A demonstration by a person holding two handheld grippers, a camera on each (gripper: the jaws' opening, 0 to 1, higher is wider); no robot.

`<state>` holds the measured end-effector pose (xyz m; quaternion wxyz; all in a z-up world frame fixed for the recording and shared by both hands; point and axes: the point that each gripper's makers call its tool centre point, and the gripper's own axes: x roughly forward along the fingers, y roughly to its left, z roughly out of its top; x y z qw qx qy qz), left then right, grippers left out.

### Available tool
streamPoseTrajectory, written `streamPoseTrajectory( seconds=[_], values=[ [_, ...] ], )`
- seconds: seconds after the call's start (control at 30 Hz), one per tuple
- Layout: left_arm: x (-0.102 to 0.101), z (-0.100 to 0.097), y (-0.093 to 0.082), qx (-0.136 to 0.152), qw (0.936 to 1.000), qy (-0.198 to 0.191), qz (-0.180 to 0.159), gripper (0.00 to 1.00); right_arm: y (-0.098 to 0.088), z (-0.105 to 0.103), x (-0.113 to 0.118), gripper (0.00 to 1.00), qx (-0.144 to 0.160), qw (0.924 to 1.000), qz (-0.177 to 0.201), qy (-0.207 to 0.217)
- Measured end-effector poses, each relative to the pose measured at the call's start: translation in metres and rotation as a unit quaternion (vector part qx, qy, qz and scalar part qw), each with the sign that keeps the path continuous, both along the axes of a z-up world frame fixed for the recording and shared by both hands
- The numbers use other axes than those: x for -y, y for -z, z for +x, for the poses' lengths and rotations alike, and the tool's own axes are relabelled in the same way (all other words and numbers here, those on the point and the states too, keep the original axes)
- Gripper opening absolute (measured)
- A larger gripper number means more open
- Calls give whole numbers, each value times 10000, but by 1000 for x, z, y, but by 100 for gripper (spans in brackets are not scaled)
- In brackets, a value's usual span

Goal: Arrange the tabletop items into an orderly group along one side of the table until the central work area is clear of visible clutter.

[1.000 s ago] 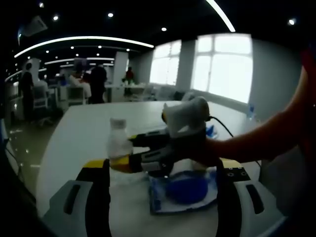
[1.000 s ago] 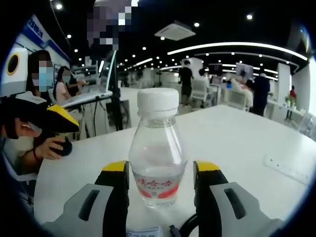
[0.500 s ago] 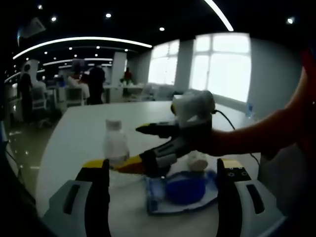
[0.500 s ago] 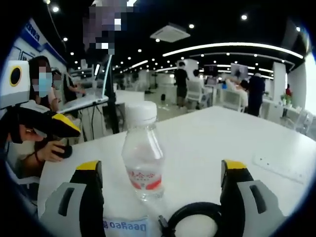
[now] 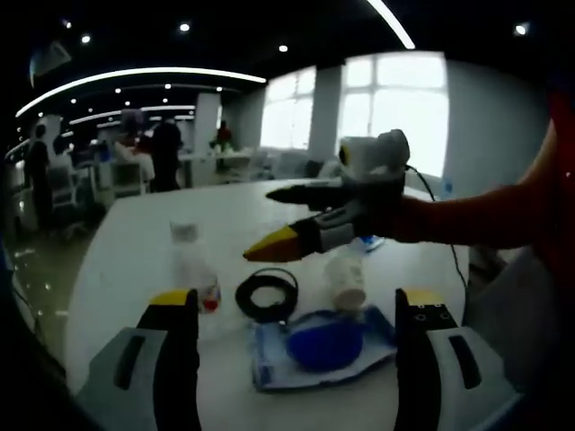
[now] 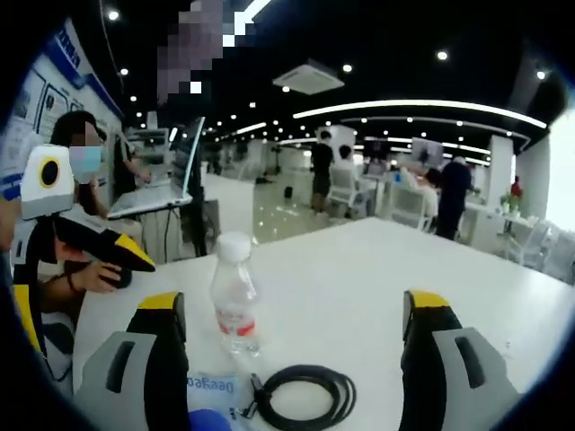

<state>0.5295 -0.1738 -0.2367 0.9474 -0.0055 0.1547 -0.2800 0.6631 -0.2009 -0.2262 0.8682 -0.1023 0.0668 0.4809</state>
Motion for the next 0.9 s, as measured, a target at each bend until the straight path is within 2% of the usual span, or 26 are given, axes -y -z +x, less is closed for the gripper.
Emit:
streamPoseTrajectory(
  seconds=[0.2,0.47,0.5,0.67,0.9],
  values=[
    [13,-4,1,-33,9999,115,80,88,-18,5,40,99,88,9997,77,236],
    [33,-12,4,-64,9993,308,197,88,-29,5,94,99,159,9986,16,508],
    [36,-14,5,-75,9992,334,213,88,-30,5,107,99,170,9982,-17,570],
    [46,-18,5,-81,9988,420,226,88,-27,2,138,98,121,9968,-11,784],
    [67,-22,4,-82,9978,610,254,88,-13,-9,188,97,-72,9933,-18,1154]
  ],
)
